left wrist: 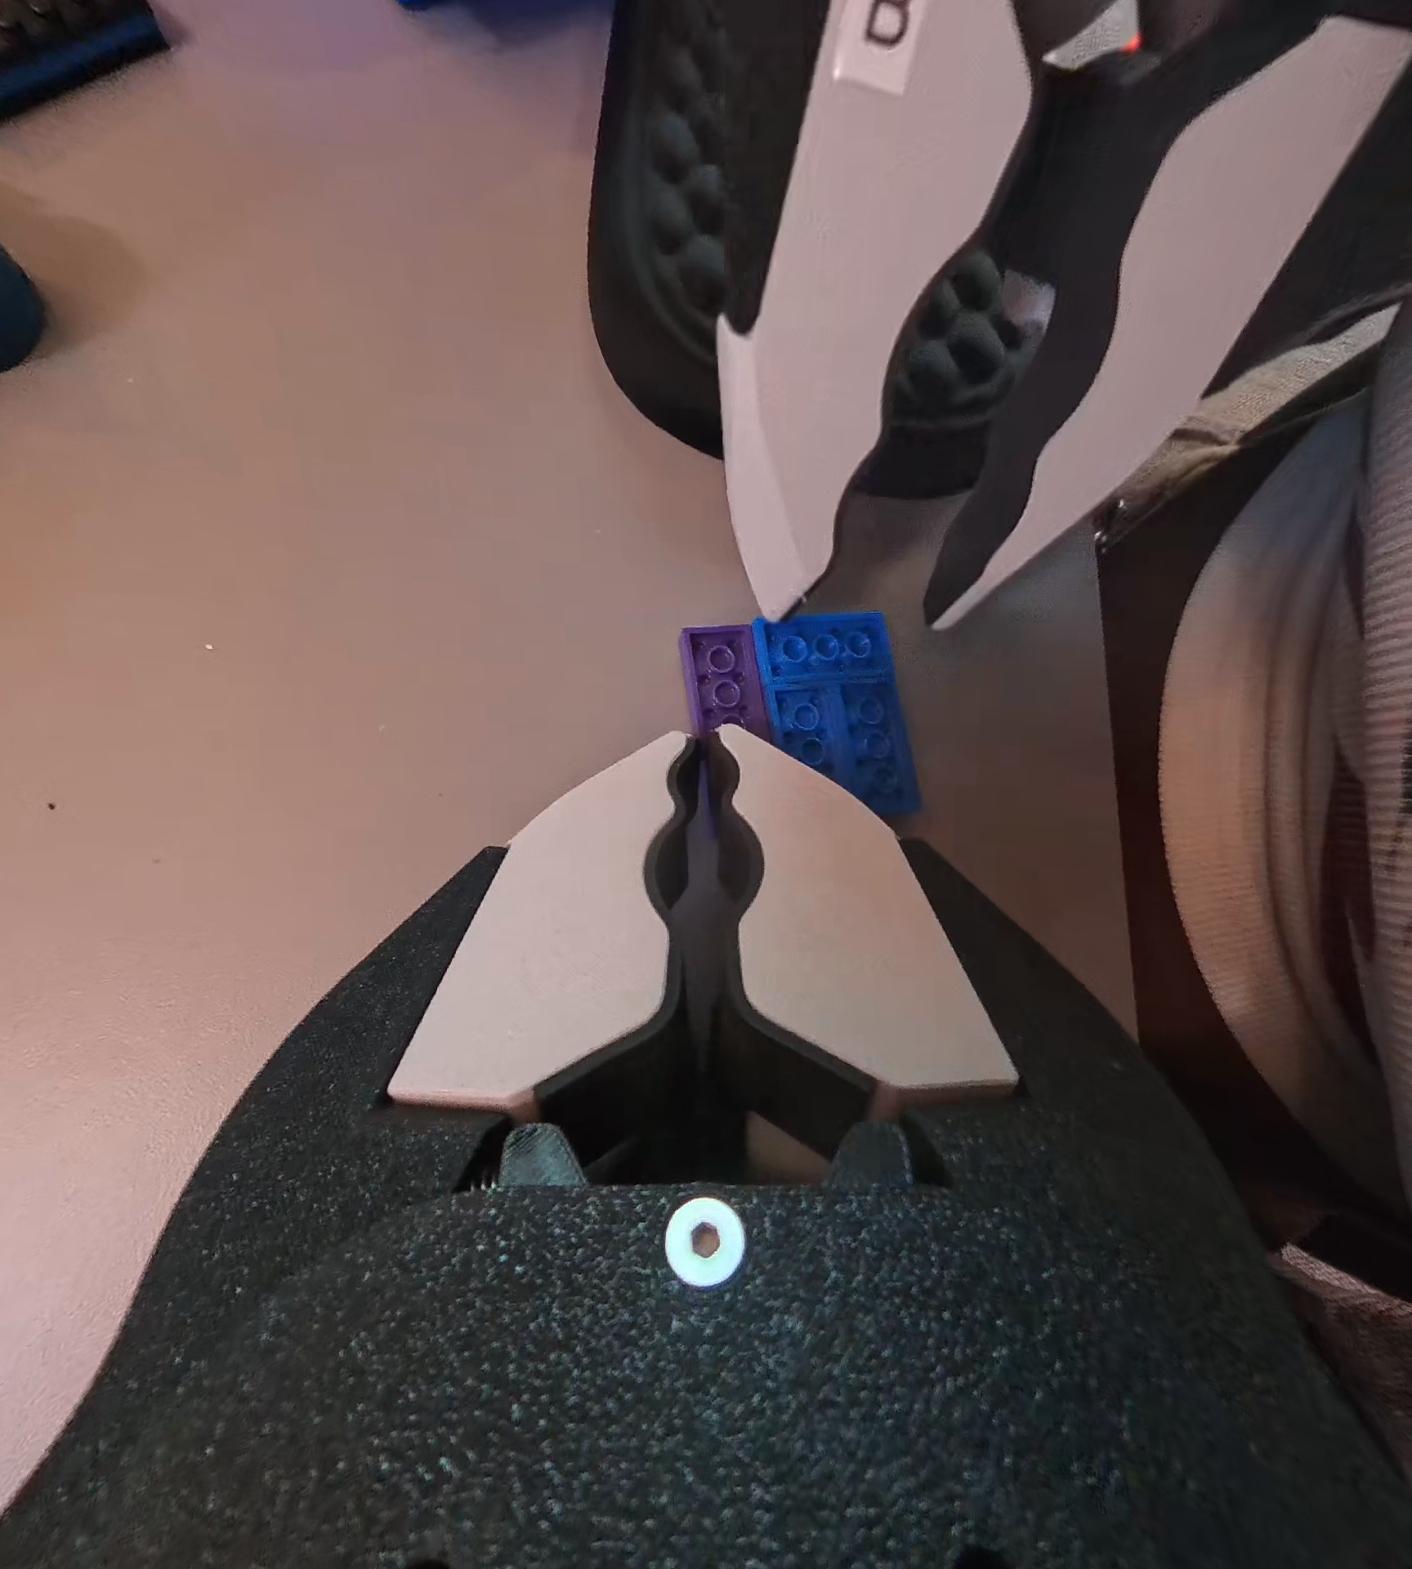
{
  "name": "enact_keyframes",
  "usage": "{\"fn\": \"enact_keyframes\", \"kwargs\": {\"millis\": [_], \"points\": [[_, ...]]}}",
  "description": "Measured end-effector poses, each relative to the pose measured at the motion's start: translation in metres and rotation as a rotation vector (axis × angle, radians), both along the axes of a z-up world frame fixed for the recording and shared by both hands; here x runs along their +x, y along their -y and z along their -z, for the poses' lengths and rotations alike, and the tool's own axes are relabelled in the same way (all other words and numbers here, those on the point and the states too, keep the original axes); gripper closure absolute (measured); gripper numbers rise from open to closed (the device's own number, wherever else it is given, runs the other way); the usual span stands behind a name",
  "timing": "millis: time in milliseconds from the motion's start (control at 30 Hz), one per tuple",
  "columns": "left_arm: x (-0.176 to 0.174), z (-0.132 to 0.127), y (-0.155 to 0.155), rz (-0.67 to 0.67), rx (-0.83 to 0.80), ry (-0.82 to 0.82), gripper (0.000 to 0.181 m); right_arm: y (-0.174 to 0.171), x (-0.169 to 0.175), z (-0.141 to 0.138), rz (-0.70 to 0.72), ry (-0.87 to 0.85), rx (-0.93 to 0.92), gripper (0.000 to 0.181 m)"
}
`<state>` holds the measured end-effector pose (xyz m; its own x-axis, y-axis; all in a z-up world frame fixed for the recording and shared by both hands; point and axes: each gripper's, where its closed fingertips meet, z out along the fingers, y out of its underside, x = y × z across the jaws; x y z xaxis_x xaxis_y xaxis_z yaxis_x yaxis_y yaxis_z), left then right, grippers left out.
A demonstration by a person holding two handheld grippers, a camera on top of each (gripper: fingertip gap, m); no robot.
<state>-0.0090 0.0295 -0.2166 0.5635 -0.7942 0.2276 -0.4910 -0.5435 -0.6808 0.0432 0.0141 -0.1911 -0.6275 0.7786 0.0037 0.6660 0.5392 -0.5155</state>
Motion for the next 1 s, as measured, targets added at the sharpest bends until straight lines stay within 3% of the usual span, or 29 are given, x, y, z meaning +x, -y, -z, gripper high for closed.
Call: {"fn": "enact_keyframes", "kwargs": {"millis": [500,867,1000], "points": [[0.000,0.000,-0.001,-0.004,0.018,-0.011,0.180,-0.005,-0.022,0.026,-0.079,0.019,0.170,0.148],[0.000,0.001,-0.001,-0.009,0.022,-0.012,0.179,-0.004,-0.025,0.024,-0.071,-0.163,0.377,0.148],[0.000,0.000,-0.002,-0.009,0.028,-0.016,0.180,-0.006,-0.026,0.023,-0.045,-0.193,0.368,0.148]]}}
